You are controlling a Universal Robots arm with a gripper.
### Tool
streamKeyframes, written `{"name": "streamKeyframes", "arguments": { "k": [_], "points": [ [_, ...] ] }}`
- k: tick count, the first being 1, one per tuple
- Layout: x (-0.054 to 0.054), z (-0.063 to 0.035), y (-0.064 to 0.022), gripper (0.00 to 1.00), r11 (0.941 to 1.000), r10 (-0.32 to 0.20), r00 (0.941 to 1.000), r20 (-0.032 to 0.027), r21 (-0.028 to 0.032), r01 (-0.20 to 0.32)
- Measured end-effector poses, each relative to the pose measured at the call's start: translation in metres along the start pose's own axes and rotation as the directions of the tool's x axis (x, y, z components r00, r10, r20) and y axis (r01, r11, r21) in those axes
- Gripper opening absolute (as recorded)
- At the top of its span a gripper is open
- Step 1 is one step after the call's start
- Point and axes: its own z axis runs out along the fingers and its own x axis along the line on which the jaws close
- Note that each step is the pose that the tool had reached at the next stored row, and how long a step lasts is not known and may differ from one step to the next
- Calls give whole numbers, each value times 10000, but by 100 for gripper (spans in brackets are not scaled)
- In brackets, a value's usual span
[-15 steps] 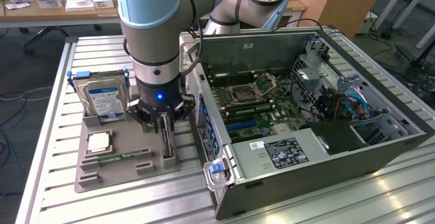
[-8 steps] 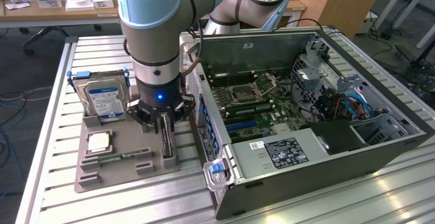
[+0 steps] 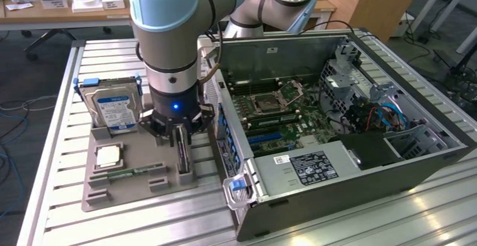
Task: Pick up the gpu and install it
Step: 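Pick up the gpu and move the gpu toward the slot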
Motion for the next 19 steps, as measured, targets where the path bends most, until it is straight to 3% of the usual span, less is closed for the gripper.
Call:
{"name": "streamKeyframes", "arguments": {
  "k": [19],
  "points": [
    [-1, -37, -10, 42, 10000, 0, 10000, 2, -2, 0]
  ]
}}
